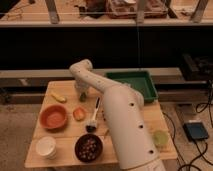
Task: Place pepper in tray
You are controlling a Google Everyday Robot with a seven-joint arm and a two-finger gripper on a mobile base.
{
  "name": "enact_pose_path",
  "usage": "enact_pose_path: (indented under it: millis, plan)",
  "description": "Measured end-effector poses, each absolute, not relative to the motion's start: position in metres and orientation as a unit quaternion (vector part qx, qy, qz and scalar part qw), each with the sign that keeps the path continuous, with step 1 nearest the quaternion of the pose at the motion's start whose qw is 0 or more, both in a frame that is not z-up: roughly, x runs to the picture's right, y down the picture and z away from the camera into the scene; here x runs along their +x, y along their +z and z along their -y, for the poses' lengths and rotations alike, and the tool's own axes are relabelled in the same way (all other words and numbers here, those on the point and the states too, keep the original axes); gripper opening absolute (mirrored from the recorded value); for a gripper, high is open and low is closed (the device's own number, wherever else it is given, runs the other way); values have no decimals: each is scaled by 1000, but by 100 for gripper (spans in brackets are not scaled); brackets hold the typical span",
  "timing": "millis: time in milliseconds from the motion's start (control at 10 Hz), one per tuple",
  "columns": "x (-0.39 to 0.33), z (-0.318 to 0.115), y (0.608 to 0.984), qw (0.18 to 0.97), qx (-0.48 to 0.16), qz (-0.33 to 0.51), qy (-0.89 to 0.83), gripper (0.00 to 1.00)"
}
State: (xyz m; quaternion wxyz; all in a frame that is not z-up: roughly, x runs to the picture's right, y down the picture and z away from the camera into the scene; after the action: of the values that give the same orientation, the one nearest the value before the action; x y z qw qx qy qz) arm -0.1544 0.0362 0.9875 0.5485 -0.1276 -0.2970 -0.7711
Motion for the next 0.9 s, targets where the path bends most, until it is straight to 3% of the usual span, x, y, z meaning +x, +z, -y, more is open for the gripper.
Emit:
enact_pose_path:
  millis: [200,300,600,900]
  plan:
    - [-154,-37,987,548,-128,297,-771,4]
    - [-154,-37,985,548,-125,297,-772,1]
    - [-118,-12,951,576,-83,271,-767,0]
    - [-79,29,894,600,-47,244,-760,0]
